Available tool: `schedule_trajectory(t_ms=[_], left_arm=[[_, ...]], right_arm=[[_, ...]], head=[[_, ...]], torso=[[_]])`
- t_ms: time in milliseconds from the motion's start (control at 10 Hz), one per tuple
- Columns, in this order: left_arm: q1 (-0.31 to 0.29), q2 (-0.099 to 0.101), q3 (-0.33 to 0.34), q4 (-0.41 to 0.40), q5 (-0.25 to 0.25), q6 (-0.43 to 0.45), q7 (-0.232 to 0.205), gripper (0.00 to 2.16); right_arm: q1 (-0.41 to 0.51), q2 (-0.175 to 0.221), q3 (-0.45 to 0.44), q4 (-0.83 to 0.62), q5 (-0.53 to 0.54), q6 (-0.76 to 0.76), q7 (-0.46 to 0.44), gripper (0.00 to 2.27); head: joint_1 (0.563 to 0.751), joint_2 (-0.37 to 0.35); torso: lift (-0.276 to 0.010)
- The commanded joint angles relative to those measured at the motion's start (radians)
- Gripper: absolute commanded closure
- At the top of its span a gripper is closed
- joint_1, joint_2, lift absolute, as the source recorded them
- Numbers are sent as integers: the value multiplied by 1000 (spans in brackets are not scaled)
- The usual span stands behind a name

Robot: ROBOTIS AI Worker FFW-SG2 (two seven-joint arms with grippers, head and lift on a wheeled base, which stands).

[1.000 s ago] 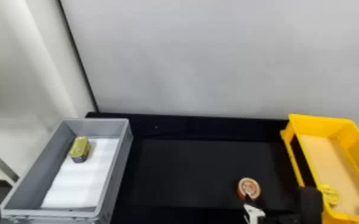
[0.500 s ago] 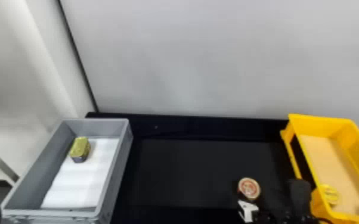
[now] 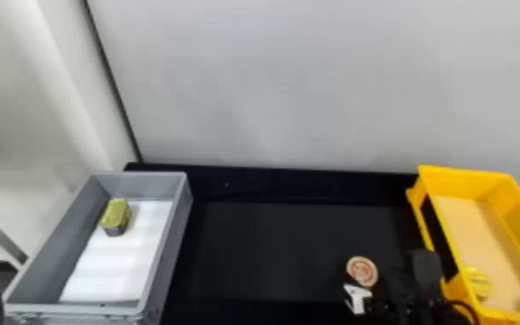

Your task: Pick up the round yellow can and place it in the yellow rectangular box

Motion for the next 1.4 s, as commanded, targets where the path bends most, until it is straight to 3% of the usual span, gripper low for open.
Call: schedule_trajectory(t_ms=[0,500,1000,1300], left_arm=[[0,-3,-2,1,0,-2,1,30],[3,-3,1,1,2,-2,7,30],[3,-3,2,1,2,-1,9,30],[3,-3,1,2,2,-1,9,30]], right_arm=[[-25,2,14,41,12,-2,15,-2],[-26,3,23,49,16,-20,19,154],[-20,3,20,44,16,-27,18,549],[-18,6,21,35,16,-30,19,596]], head=[[694,14],[694,14],[694,14],[694,14]], torso=[[-66],[-66],[-66],[-66]])
